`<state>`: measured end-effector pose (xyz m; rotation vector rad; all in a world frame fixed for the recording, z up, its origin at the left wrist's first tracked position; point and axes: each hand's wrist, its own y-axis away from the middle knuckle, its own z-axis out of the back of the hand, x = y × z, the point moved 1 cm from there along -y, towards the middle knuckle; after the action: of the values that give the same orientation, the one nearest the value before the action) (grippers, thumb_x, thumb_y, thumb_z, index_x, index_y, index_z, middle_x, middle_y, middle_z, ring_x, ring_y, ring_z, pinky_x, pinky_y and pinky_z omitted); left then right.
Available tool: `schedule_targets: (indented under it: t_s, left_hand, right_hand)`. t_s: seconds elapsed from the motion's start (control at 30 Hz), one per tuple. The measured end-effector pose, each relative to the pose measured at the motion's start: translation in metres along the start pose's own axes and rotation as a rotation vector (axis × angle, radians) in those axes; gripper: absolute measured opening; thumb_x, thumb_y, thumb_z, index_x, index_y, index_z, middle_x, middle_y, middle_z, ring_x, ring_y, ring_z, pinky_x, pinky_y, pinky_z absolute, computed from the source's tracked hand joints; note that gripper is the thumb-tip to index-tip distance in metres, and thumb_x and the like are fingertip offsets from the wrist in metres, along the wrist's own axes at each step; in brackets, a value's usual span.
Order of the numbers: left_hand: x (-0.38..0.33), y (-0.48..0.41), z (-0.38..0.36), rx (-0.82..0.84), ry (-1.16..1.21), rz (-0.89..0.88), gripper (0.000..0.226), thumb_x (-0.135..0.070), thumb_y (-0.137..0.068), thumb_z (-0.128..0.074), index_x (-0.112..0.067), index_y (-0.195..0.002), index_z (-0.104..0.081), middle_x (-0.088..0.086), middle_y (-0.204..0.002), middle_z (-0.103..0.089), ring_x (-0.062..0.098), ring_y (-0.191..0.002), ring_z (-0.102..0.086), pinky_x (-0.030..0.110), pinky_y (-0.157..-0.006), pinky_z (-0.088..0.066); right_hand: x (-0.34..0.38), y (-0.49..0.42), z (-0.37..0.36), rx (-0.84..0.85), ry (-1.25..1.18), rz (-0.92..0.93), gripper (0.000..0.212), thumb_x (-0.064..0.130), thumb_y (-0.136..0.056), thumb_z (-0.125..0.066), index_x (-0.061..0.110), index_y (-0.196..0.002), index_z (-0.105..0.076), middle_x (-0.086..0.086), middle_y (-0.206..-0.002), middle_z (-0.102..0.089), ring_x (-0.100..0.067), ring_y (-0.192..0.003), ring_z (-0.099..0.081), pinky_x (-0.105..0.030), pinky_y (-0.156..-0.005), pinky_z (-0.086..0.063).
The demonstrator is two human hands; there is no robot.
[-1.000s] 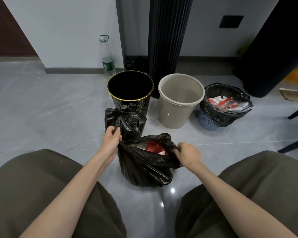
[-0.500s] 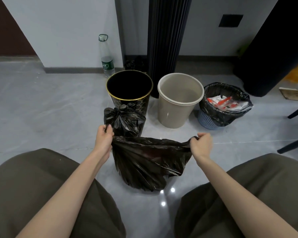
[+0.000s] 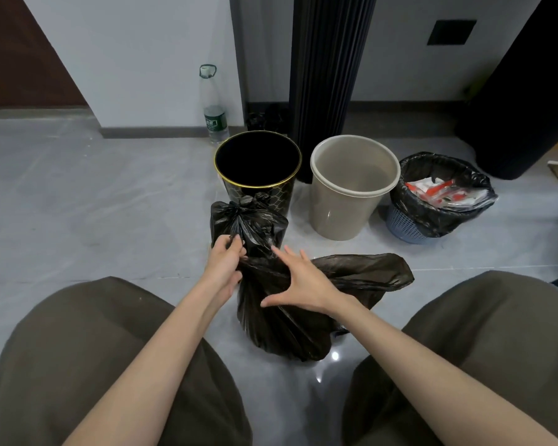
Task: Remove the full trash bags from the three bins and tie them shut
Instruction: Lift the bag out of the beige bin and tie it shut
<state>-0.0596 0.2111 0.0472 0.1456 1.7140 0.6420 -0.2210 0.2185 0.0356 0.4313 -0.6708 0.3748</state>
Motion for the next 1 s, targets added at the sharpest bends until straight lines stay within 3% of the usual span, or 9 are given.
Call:
schedule_targets:
  t_s: [0.17,0.27,0.33,0.4,0.43,0.47,0.67,0.83,1.0]
  left_hand:
    - [-0.011,0.007,-0.007,0.078,0.192,0.108,0.027,-0.017,-0.102,-0.036,-0.015,-0.076,-0.040,-0.001,-0.059,-0.032,0.011,-0.056,-0.034,0.023,-0.052,-0.043]
    - [-0.014,0.010,-0.009,0.118,0.251,0.156,0.024,-0.014,-0.102,-0.036,-0.010,-0.079,-0.042,0.002,-0.061,-0.034,0.013,-0.058,-0.037,0.036,-0.073,-0.053]
    - [-0.015,0.009,-0.008,0.120,0.259,0.176,0.023,-0.013,-0.101,-0.037,-0.009,-0.079,-0.043,0.003,-0.062,-0.034,0.014,-0.059,-0.038,0.039,-0.080,-0.051]
    - [-0.017,0.007,-0.007,0.108,0.284,0.180,0.023,-0.013,-0.101,-0.037,-0.009,-0.079,-0.043,0.003,-0.062,-0.035,0.014,-0.060,-0.040,0.040,-0.080,-0.050]
    - [-0.018,0.006,-0.006,0.095,0.305,0.175,0.024,-0.012,-0.101,-0.037,-0.010,-0.078,-0.043,0.003,-0.062,-0.035,0.014,-0.060,-0.040,0.040,-0.081,-0.049]
    - [-0.018,0.005,-0.004,0.078,0.325,0.167,0.024,-0.011,-0.101,-0.036,-0.010,-0.078,-0.042,0.004,-0.063,-0.035,0.015,-0.061,-0.041,0.039,-0.080,-0.048]
    - [-0.018,-0.006,0.007,-0.017,0.307,0.056,0.023,-0.011,-0.102,-0.034,-0.012,-0.080,-0.041,0.004,-0.068,-0.041,0.017,-0.068,-0.053,0.031,-0.073,-0.047]
    - [-0.021,-0.010,0.015,-0.042,-0.032,-0.061,0.025,-0.009,-0.101,-0.033,-0.012,-0.080,-0.046,0.004,-0.071,-0.052,0.018,-0.073,-0.061,0.028,-0.071,-0.050]
    - [-0.022,-0.010,0.029,-0.035,-0.792,-0.498,0.014,-0.009,-0.098,-0.038,-0.011,-0.092,-0.050,0.001,-0.080,-0.062,0.018,-0.082,-0.059,0.015,-0.069,-0.041]
  right_hand:
    - [-0.002,-0.022,-0.040,0.017,-0.051,0.018,0.108,0.054,-0.067,-0.078,0.027,-0.151,-0.017,0.005,-0.157,-0.024,-0.019,-0.148,-0.010,-0.045,-0.119,0.002]
    - [-0.003,-0.031,-0.056,-0.021,-0.061,-0.019,0.101,0.059,-0.067,-0.075,0.034,-0.149,-0.021,0.003,-0.148,-0.042,-0.021,-0.142,-0.028,-0.054,-0.117,-0.004]
    - [-0.002,-0.035,-0.059,-0.045,-0.038,-0.044,0.085,0.062,-0.068,-0.072,0.036,-0.141,-0.037,0.000,-0.128,-0.058,-0.021,-0.128,-0.045,-0.058,-0.115,-0.011]
    - [-0.003,-0.037,-0.061,-0.058,-0.002,-0.070,0.042,0.060,-0.073,-0.069,0.035,-0.105,-0.057,-0.004,-0.110,-0.061,-0.024,-0.116,-0.050,-0.053,-0.115,-0.015]
    - [-0.006,-0.038,-0.062,-0.047,0.012,-0.086,0.028,0.058,-0.077,-0.067,0.035,-0.080,-0.050,-0.006,-0.102,-0.059,-0.026,-0.111,-0.050,-0.050,-0.114,-0.018]
    - [-0.008,-0.039,-0.063,-0.046,0.031,-0.104,0.037,0.055,-0.081,-0.064,0.034,-0.067,-0.038,-0.008,-0.097,-0.058,-0.028,-0.108,-0.050,-0.048,-0.113,-0.021]
    - [-0.020,-0.043,-0.066,0.016,0.122,-0.110,0.041,0.041,-0.099,-0.041,0.032,-0.063,-0.025,-0.013,-0.111,-0.056,-0.032,-0.112,-0.045,-0.045,-0.111,-0.021]
    - [-0.027,-0.045,-0.069,0.063,-0.072,-0.181,0.019,0.030,-0.101,-0.038,0.020,-0.092,-0.052,-0.008,-0.115,-0.057,-0.026,-0.123,-0.041,-0.047,-0.117,-0.012]
    - [-0.022,-0.049,-0.064,-0.037,-0.353,-0.268,0.028,0.016,-0.093,-0.043,0.032,-0.070,-0.046,-0.002,-0.100,-0.056,-0.028,-0.108,-0.052,-0.039,-0.094,-0.038]
